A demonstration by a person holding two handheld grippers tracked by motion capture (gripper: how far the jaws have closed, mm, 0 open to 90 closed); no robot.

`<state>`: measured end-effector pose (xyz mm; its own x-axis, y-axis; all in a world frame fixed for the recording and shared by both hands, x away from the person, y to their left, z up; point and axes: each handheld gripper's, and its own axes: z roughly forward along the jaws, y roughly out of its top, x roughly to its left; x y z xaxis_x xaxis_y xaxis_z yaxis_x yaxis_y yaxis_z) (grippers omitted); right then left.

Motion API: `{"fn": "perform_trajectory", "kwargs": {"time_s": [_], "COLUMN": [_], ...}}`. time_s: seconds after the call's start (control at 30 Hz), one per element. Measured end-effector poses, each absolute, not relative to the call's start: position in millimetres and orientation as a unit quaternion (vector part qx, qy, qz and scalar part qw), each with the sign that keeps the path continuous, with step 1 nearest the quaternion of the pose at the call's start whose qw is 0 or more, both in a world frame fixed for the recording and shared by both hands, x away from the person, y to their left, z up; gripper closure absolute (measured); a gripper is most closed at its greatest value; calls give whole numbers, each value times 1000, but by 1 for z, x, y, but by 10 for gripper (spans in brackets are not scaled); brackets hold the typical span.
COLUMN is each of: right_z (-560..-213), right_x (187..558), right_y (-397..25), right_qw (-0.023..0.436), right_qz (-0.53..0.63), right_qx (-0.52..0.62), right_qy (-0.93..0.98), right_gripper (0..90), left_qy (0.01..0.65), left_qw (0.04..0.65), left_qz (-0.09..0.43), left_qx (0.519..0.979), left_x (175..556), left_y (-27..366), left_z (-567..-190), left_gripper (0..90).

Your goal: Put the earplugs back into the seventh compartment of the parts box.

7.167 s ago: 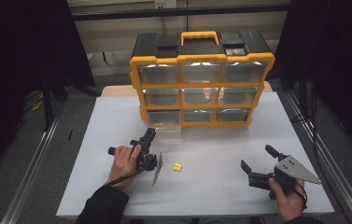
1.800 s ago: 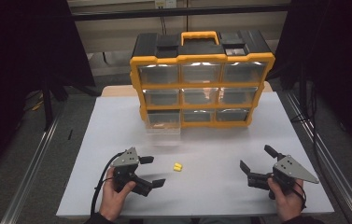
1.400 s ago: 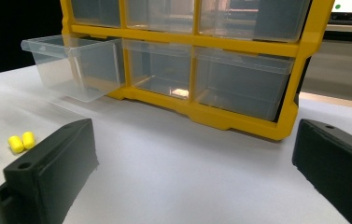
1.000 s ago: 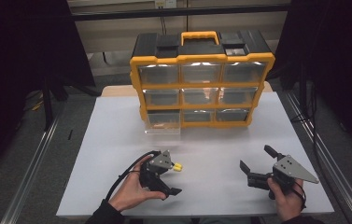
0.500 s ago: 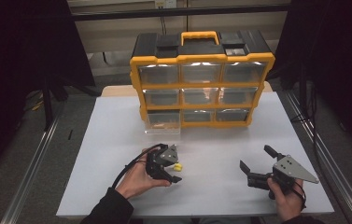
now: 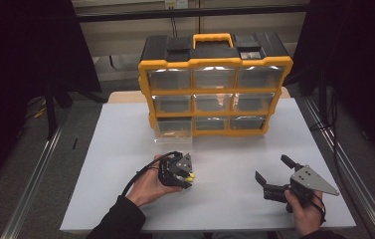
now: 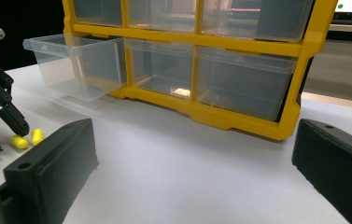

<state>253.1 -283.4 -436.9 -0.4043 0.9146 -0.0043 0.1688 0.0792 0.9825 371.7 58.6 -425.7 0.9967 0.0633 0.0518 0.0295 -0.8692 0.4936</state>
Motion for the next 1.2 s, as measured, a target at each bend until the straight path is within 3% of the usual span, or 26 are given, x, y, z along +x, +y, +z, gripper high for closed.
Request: {"fn": "perform_trajectory", "kwargs": {"time_s": [0.23, 0.63, 1.2], "right_z": [-437, -437, -437], "right_x": [253, 253, 253], "right_y": [-283, -283, -284], "right_qw": [350, 349, 350], "right_qz": [534, 533, 535], "right_qx": [419, 419, 419], "right_qy": [645, 647, 644], "right_gripper": [0, 0, 0], "left_qy": [6, 33, 45], "left_qw": [238, 254, 287], "left_qz": [39, 25, 25], "left_qx": [970, 966, 956], "left_x": [376, 378, 377], "left_y": [53, 55, 64], "left_z": [-426, -428, -423], "left_gripper": [705, 803, 813]}}
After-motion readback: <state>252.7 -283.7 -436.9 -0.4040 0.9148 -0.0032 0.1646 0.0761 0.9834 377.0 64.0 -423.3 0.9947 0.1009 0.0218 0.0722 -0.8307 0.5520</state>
